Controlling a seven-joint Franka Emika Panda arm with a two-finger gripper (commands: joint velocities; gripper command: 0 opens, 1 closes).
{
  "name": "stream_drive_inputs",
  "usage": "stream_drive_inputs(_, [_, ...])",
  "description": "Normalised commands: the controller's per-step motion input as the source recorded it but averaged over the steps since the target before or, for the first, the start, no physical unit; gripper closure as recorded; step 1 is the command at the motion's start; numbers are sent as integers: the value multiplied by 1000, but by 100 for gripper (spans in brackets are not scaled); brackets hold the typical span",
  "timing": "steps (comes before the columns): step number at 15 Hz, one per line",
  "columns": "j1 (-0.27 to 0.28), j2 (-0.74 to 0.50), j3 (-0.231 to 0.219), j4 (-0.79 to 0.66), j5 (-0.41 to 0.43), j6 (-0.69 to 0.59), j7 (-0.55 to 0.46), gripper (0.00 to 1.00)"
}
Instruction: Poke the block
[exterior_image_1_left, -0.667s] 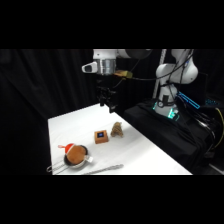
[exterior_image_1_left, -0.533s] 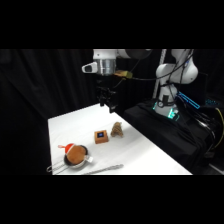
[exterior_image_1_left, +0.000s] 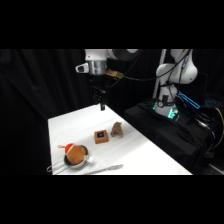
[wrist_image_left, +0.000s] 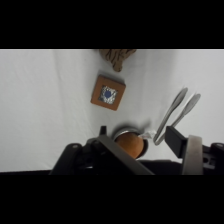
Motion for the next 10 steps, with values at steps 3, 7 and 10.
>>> stream_drive_inputs(3, [-70, 179, -42, 199, -35, 104, -28, 60])
stream_drive_inputs(7, [-37, 252, -10, 146, 13, 167, -43, 93])
stream_drive_inputs(10, [-15, 250, 14, 40, -18, 316, 2, 100])
